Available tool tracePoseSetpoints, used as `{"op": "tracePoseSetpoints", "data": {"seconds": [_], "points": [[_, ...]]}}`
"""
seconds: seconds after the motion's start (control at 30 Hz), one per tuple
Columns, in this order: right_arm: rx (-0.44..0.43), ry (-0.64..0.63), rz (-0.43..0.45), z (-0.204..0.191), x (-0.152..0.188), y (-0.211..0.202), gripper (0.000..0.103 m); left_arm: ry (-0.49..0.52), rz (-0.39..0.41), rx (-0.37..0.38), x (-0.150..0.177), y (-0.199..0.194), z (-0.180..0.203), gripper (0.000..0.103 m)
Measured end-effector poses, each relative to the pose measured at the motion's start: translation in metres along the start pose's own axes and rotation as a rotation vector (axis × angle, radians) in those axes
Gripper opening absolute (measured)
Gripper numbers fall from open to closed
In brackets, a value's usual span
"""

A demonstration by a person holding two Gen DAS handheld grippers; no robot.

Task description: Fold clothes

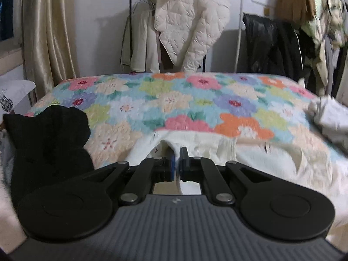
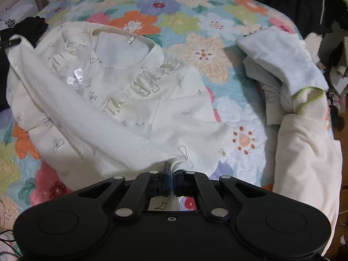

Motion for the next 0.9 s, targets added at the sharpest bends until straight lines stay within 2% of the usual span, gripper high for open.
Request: {"op": "tracePoseSetpoints", "data": {"seconds": [0.07, 0.13, 0.2, 0.27, 0.37, 0.43, 0.5, 0.53, 0.57, 0.63, 0.67, 0.7, 0.73, 0.77, 0.83, 0.9], "points": [[-0.012, 0.017, 0.015, 0.007, -0.012, 0.015, 0.003, -0.045, -0.02, -0.013, -0.008, 0.016, -0.007, 0.004], [-0.041, 0.088, 0.078, 0.018, -0.021, 0.023, 0.003, -0.068, -0.03, -0.044, -0.016, 0.034, -0.014, 0.004], [-0.065, 0.179, 0.159, 0.036, -0.028, 0.034, 0.003, -0.046, -0.036, -0.075, -0.024, 0.054, -0.016, 0.004], [-0.05, 0.235, 0.203, 0.051, -0.033, 0.048, 0.003, -0.037, -0.041, -0.095, -0.031, 0.073, -0.016, 0.004], [-0.045, 0.286, 0.254, 0.065, -0.044, 0.069, 0.002, 0.006, -0.075, -0.115, -0.033, 0.105, -0.011, 0.006], [-0.05, 0.319, 0.273, 0.072, -0.054, 0.085, 0.002, 0.009, -0.102, -0.167, -0.028, 0.122, -0.01, 0.009], [-0.072, 0.366, 0.262, 0.078, -0.064, 0.103, 0.006, -0.02, -0.116, -0.196, -0.023, 0.134, -0.013, 0.035], [-0.088, 0.395, 0.249, 0.08, -0.068, 0.111, 0.015, -0.035, -0.123, -0.211, -0.021, 0.139, -0.014, 0.039], [-0.086, 0.402, 0.248, 0.079, -0.071, 0.116, 0.03, -0.03, -0.096, -0.191, -0.021, 0.137, -0.015, 0.041], [-0.084, 0.396, 0.261, 0.075, -0.075, 0.12, 0.034, 0.011, -0.048, -0.143, -0.021, 0.129, -0.014, 0.042], [-0.098, 0.374, 0.266, 0.072, -0.075, 0.118, 0.034, 0.048, -0.03, -0.117, -0.022, 0.125, -0.012, 0.047], [-0.111, 0.352, 0.271, 0.068, -0.076, 0.116, 0.038, 0.084, -0.027, -0.09, -0.021, 0.12, -0.009, 0.052], [-0.125, 0.33, 0.277, 0.065, -0.076, 0.114, 0.043, 0.108, -0.04, -0.048, -0.02, 0.117, -0.005, 0.052], [-0.138, 0.308, 0.282, 0.061, -0.076, 0.111, 0.046, 0.132, -0.062, 0.034, -0.017, 0.112, -0.001, 0.052], [-0.165, 0.265, 0.292, 0.054, -0.076, 0.107, 0.059, 0.185, -0.106, 0.199, -0.008, 0.101, 0.013, 0.052], [-0.192, 0.221, 0.302, 0.047, -0.076, 0.102, 0.063, 0.276, -0.153, 0.322, 0.002, 0.091, 0.033, 0.052]]}}
Point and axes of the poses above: each gripper's, at about its wrist camera, not at the fingertips, and y roughly the way its jaws point, z to its right, x to its underside, the point moved 1 cm from there along y, roughly the way its jaws point, and after that the axes turned 10 degrees about z, right-handed, at the moved point
